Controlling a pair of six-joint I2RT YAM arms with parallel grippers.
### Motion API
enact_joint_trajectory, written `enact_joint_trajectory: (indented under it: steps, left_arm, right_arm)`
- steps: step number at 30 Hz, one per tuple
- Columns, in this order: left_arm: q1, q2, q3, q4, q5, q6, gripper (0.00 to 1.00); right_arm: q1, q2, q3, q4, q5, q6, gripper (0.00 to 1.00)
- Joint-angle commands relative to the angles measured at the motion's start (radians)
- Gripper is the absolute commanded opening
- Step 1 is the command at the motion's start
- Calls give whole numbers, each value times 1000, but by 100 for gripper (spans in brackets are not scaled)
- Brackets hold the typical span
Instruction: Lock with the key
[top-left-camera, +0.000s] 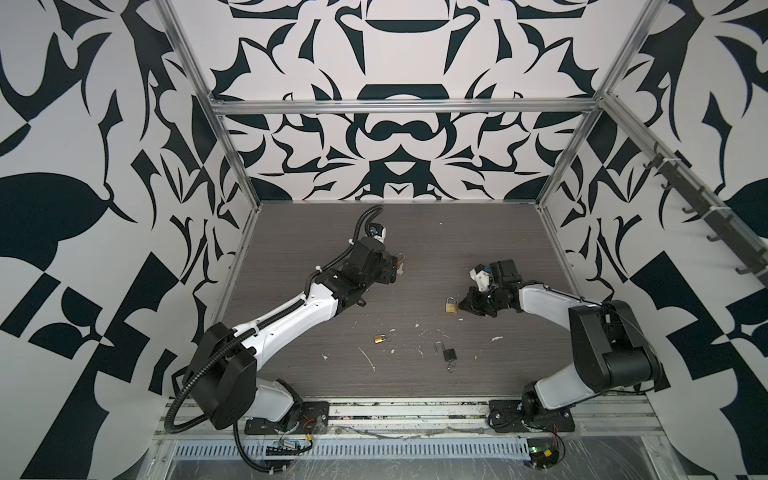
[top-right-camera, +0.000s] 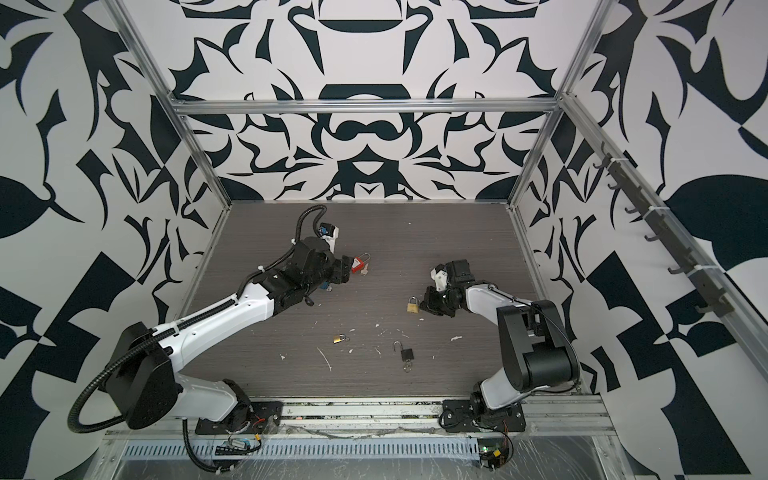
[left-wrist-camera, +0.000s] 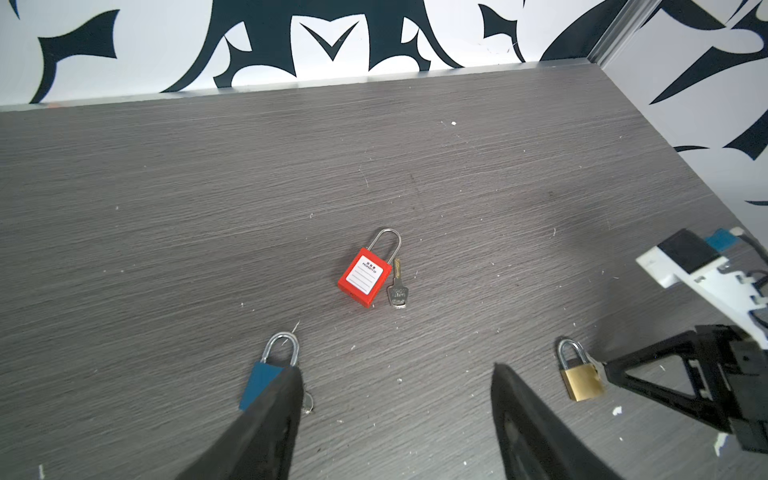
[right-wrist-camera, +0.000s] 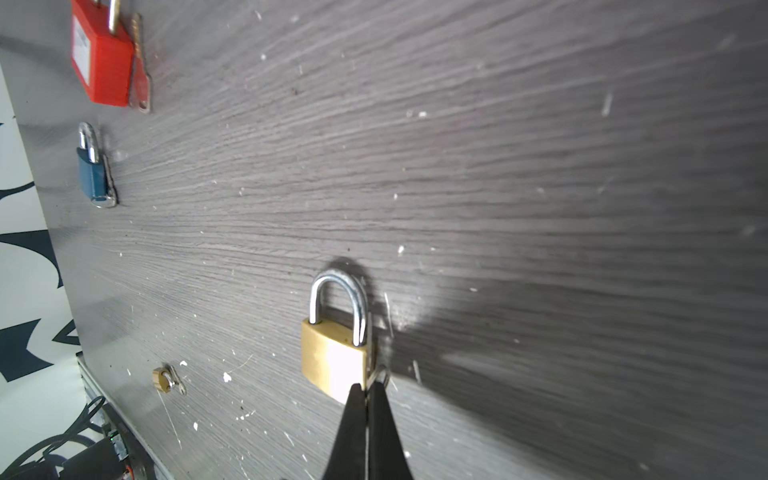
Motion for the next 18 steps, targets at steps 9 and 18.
enact_joint_trajectory:
  steps: [9, 18]
  left_arm:
    - [2, 27, 42, 0, 24, -8, 74]
    - [2, 36, 56, -15, 37, -19, 74]
  right_arm:
    - [-3, 19, 35, 8, -10, -14, 10]
    - [-4, -29, 36, -38, 42, -31, 24]
